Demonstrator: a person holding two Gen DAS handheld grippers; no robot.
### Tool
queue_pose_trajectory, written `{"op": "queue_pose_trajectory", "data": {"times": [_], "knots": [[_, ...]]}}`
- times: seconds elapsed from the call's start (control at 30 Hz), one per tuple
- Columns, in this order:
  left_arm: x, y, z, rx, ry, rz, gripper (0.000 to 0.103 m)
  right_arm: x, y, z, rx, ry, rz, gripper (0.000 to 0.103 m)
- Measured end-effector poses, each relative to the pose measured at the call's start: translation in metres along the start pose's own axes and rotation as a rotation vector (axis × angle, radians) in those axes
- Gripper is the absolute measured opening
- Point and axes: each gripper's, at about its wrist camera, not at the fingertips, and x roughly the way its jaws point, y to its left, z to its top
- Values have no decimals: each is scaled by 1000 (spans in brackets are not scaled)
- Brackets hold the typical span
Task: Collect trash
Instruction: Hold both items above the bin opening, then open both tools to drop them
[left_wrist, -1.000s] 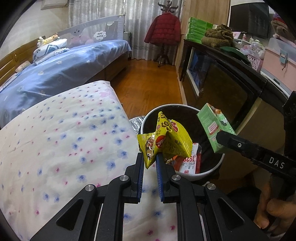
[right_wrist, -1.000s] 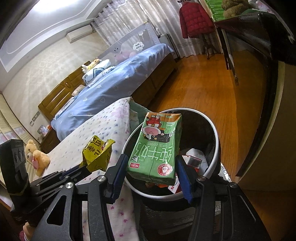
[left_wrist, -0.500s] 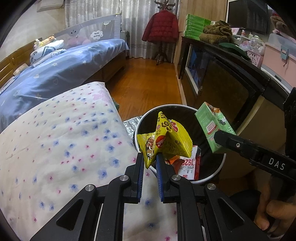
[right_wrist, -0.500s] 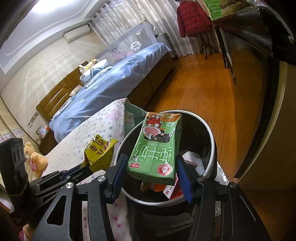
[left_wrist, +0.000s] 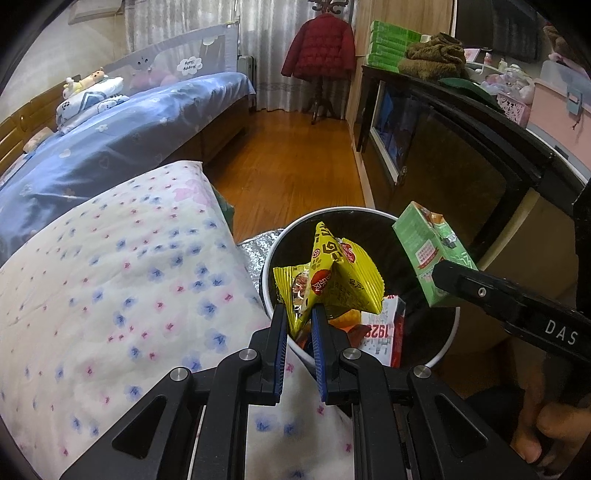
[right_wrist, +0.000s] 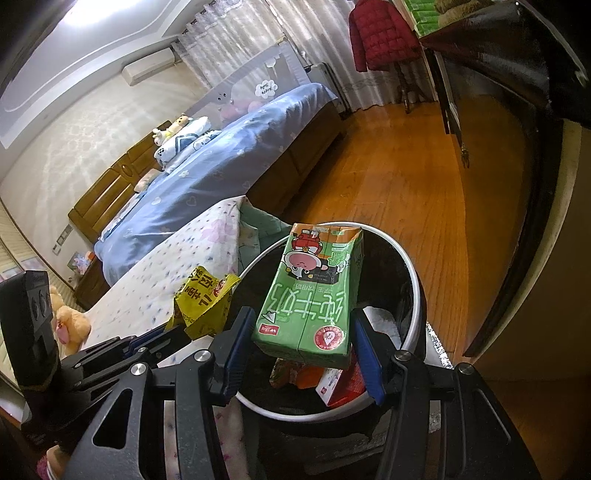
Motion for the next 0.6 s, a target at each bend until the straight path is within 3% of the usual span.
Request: {"op": "queue_pose_trajectory", "data": {"times": [0.6], "knots": [[12, -5, 6, 6, 21, 6, 12, 7, -4, 6, 1, 11, -7, 53]]}}
